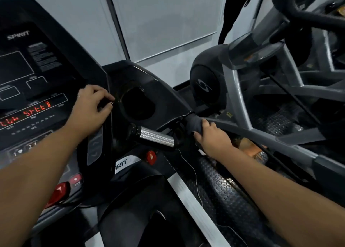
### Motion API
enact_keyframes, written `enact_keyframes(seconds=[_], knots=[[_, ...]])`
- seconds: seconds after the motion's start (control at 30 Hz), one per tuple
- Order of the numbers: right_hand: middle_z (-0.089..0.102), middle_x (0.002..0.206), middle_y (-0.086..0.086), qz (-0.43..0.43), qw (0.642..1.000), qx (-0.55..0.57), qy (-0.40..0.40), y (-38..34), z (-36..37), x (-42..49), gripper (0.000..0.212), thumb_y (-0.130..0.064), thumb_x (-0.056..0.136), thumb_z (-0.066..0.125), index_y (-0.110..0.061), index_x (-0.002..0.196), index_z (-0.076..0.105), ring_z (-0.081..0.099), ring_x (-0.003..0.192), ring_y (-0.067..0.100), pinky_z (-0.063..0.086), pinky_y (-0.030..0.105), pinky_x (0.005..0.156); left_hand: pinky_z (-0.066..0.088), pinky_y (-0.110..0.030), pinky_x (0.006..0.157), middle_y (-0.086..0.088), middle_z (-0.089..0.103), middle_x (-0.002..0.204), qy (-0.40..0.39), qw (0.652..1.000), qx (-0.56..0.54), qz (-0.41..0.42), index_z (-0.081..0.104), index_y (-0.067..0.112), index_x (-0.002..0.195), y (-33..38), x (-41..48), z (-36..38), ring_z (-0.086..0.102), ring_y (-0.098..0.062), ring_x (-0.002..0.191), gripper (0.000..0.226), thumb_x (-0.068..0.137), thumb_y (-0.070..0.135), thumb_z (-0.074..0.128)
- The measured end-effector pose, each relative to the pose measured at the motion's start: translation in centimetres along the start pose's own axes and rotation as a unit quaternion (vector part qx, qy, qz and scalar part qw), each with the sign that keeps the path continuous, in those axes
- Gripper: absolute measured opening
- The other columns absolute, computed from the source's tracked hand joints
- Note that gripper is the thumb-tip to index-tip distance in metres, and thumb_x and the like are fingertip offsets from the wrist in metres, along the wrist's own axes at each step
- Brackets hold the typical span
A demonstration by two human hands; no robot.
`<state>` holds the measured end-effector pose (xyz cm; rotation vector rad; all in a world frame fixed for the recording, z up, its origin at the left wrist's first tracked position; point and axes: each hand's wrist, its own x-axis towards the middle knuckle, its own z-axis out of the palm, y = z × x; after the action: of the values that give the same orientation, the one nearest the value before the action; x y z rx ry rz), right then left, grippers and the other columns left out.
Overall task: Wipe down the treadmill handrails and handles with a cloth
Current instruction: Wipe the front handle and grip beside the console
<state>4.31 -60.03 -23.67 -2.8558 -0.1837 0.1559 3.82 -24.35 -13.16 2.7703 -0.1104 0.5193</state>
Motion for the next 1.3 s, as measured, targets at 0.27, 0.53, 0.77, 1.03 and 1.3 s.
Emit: enact_keyframes(seconds=[0.27,0.53,0.77,1.03,1.3], knots=[[0.060,0.123,0.015,0.041,0.981,0.177,-0.070,-0.3,-0.8,3.9,0.054,-0.054,0.100,0.033,-0.016,0.138,0.040,0.057,0.108,0.036,0.041,0.040,0.081,0.041,-0.047,0.100,-0.002,0.047,0.120,0.035,0.999,0.027,0.002,0.064,0.017,0.113,0.8,-0.9,0.8,0.041,-0.024,0.115,0.022,0.091,0.023,0.060],[0.063,0.120,0.009,0.054,0.986,0.152,-0.043,2.3,-0.3,-0.4,0.045,-0.049,0.101,0.031,-0.021,0.135,0.042,0.058,0.107,0.032,0.039,0.038,0.077,0.041,-0.045,0.102,0.001,0.047,0.120,0.050,0.998,0.029,0.002,0.064,0.018,0.117,0.6,-0.8,1.1,0.039,-0.021,0.115,0.026,0.093,0.026,0.058],[0.050,0.142,0.006,0.053,0.990,0.120,0.060,2.5,0.6,-6.2,0.049,-0.032,0.099,0.043,-0.022,0.146,0.038,0.053,0.120,0.031,0.047,0.038,0.084,0.042,-0.046,0.100,0.002,0.047,0.118,0.058,0.998,0.030,0.003,0.064,0.019,0.113,0.7,-0.7,1.2,0.039,-0.020,0.115,0.023,0.093,0.026,0.057],[0.068,0.093,-0.021,-0.079,0.888,0.452,0.031,-5.7,-1.6,-6.0,0.030,-0.032,0.099,0.040,-0.024,0.118,0.062,0.061,0.090,-0.006,0.043,0.010,0.075,0.042,-0.044,0.100,0.005,0.047,0.118,0.059,0.998,0.033,-0.005,0.064,0.021,0.113,0.7,-0.7,1.2,0.040,-0.018,0.113,0.023,0.092,0.028,0.056],[0.064,0.075,-0.012,-0.137,0.904,0.405,0.006,-10.7,-0.5,-3.6,0.028,-0.042,0.094,0.035,-0.033,0.088,0.062,0.061,0.073,0.004,0.047,0.024,0.066,0.039,-0.040,0.101,0.005,0.047,0.118,0.062,0.997,0.044,-0.005,0.063,0.022,0.113,0.5,-0.6,1.4,0.040,-0.017,0.113,0.024,0.092,0.030,0.054]])
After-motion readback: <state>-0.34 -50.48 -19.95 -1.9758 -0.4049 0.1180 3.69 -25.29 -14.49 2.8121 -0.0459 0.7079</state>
